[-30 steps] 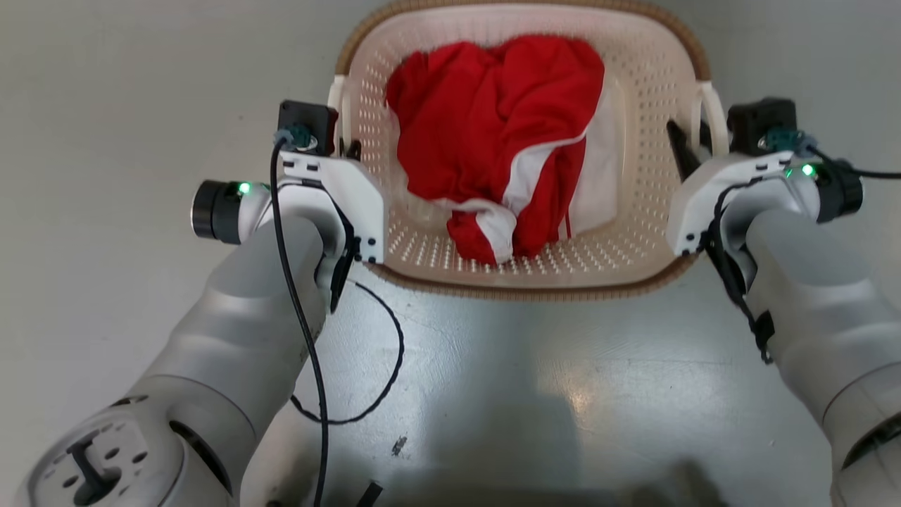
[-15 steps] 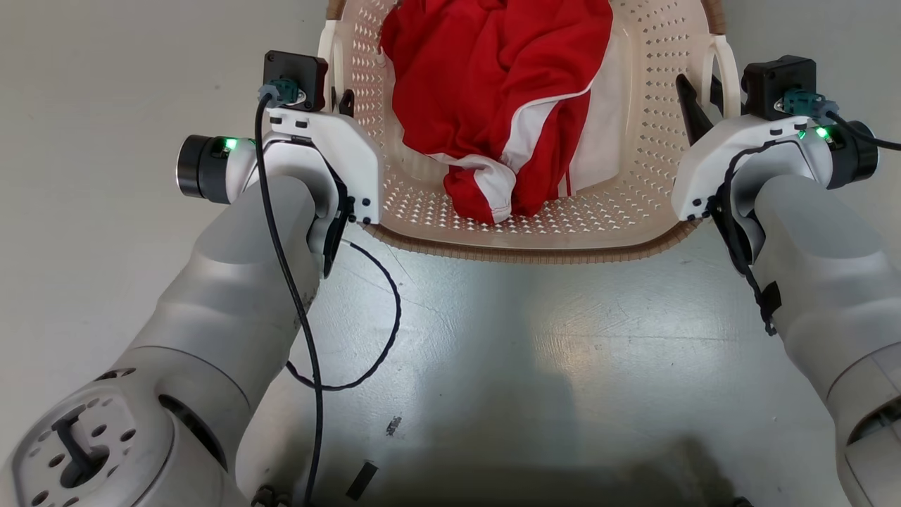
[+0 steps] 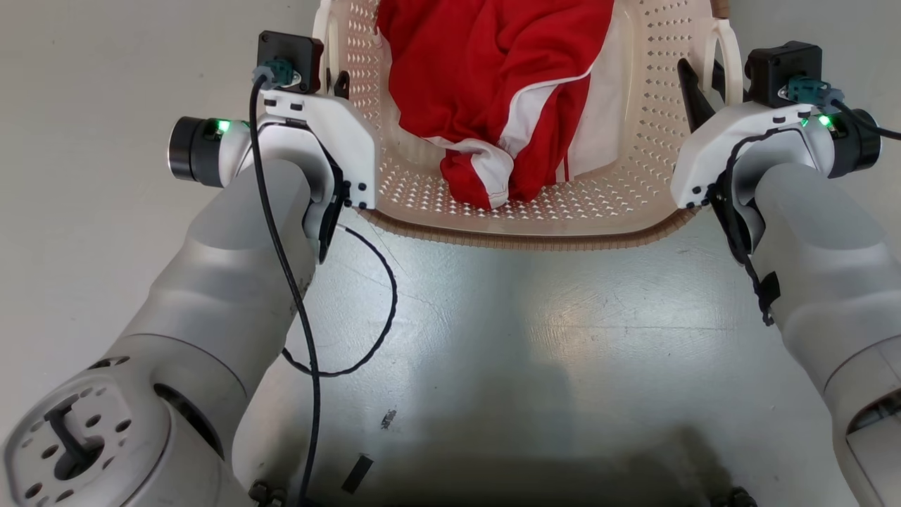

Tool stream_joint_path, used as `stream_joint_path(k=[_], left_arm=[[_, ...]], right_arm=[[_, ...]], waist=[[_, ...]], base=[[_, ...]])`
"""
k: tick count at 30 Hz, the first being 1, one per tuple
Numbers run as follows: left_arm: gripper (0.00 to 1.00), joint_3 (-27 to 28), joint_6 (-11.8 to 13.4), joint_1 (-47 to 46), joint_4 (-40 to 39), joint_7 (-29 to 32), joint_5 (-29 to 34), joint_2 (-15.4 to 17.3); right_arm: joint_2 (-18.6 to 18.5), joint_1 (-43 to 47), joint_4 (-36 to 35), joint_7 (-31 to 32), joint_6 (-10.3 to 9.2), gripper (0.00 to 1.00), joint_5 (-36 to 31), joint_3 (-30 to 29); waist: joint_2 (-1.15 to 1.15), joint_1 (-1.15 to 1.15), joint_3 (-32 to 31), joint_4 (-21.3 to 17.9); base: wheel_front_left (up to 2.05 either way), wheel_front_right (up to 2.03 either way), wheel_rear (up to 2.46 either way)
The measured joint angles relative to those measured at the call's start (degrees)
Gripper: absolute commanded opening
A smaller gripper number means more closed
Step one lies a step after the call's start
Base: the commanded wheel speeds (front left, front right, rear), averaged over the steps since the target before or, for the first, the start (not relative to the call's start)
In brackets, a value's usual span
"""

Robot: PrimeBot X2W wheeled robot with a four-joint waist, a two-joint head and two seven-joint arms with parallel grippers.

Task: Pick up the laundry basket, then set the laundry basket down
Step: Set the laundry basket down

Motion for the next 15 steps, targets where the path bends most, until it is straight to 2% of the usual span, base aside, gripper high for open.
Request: stream_joint_path(k=[7,8,9,15], left_arm=[[0.00,0.0,-0.2,-0.2,0.1,0.1,0.0,0.0],[0.00,0.2,-0.2,-0.3,0.1,0.1,-0.1,-0.1],[1.00,0.2,-0.1,-0.4,0.1,0.1,-0.1,-0.1],[1.00,0.2,0.9,-0.7,0.2,0.7,-0.1,0.2]], right_arm=[[0.1,0.0,0.0,0.0,0.07,0.00,-1.8,-2.9],[0.0,0.0,0.0,0.0,0.07,0.34,-2.0,-3.6],[0.0,0.0,0.0,0.0,0.08,1.00,-2.6,-3.9],[-0.2,0.1,-1.0,0.0,0.58,1.00,-6.1,-7.2]], waist=[[0.00,0.00,0.6,0.0],[0.00,0.00,0.7,0.0],[0.00,0.00,0.8,0.1],[0.00,0.00,1.3,0.1]], base=[[0.00,0.00,0.00],[0.00,0.00,0.00],[0.00,0.00,0.00],[0.00,0.00,0.00]])
